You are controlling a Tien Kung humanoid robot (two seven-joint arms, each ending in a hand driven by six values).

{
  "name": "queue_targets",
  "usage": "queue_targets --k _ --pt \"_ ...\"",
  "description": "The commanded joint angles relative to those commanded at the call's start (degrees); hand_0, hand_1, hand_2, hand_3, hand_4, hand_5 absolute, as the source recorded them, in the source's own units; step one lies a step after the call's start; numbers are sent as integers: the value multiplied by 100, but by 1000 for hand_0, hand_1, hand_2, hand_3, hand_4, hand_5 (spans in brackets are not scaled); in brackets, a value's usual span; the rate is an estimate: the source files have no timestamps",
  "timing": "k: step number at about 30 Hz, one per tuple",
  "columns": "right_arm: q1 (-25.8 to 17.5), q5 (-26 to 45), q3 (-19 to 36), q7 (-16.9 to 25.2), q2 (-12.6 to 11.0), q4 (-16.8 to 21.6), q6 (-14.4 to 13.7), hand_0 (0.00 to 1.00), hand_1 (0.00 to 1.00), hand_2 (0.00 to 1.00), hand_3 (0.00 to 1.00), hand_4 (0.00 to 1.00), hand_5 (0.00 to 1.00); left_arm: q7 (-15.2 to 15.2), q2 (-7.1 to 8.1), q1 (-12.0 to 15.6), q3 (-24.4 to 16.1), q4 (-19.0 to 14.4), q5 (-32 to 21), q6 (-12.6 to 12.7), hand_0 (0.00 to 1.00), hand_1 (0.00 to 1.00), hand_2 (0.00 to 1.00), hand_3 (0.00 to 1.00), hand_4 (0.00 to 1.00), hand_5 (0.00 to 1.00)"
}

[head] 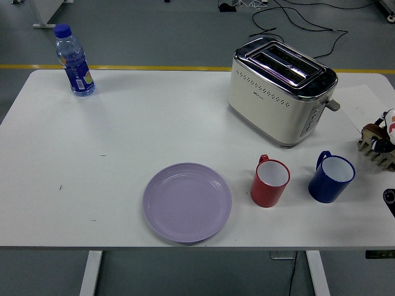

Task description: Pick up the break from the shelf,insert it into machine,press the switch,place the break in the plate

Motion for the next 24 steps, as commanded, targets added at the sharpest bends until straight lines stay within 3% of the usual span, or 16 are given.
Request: queue_targets --k 1,6,7,12,13,15,24 --pt "6 1 -6 0 -3 -2 -19 284 377 455 525 537 2 2 -1 -1 -4 0 4 1 651 566 585 598 298 976" --pt "12 45 -17 3 -11 -13 -101 284 377 455 525 537 2 2 4 -11 1 0 0 0 651 566 585 598 298 976" --pt "12 53 -17 3 -12 -14 -110 291 388 456 523 465 2 3 4 -12 -1 0 3 0 651 567 585 599 298 976" --pt "16 111 -13 18 -28 -9 -258 291 388 456 523 465 2 2 6 -17 2 0 -3 2 651 567 585 599 298 976" --pt "17 117 -12 19 -30 -8 -272 337 390 452 521 408 2 3 6 -17 2 0 -2 2 651 566 585 598 298 975" --pt "18 120 2 32 -41 8 -322 337 390 452 521 408 2 4 7 -18 1 0 0 2 651 566 585 598 298 975" --pt "30 200 156 60 -200 332 -436 350 390 450 520 385 2 5 13 -17 -4 0 9 2 651 566 585 598 298 975"
